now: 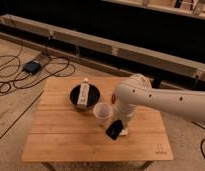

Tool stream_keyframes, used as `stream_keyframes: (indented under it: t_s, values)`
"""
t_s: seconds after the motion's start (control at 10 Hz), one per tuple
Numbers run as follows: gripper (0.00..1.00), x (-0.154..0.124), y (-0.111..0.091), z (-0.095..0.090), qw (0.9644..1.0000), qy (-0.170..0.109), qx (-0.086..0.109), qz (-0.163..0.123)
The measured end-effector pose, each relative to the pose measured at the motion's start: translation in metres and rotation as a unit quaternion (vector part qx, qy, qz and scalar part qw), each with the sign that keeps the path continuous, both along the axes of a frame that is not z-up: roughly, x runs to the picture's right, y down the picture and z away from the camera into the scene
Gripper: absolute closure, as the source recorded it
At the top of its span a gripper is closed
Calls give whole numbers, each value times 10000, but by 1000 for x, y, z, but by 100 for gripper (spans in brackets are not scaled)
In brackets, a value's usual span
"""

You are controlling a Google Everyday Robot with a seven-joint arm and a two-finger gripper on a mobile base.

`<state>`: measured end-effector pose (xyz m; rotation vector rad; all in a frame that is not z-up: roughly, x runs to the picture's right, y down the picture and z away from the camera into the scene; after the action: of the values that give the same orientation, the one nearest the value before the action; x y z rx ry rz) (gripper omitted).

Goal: Place the eraser on the white sponge

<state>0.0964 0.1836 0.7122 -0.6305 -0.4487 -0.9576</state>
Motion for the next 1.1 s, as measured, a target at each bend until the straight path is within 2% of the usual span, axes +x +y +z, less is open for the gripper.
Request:
stream_keyframes:
  t_s: [0.5, 0.8, 1.1]
  values:
    - [100, 8, -1, 40, 9998, -72, 157, -73]
    - [100, 16, 2, 63, 9999, -64, 106, -79]
    - [100, 24, 3, 78, 10000, 11, 50, -76]
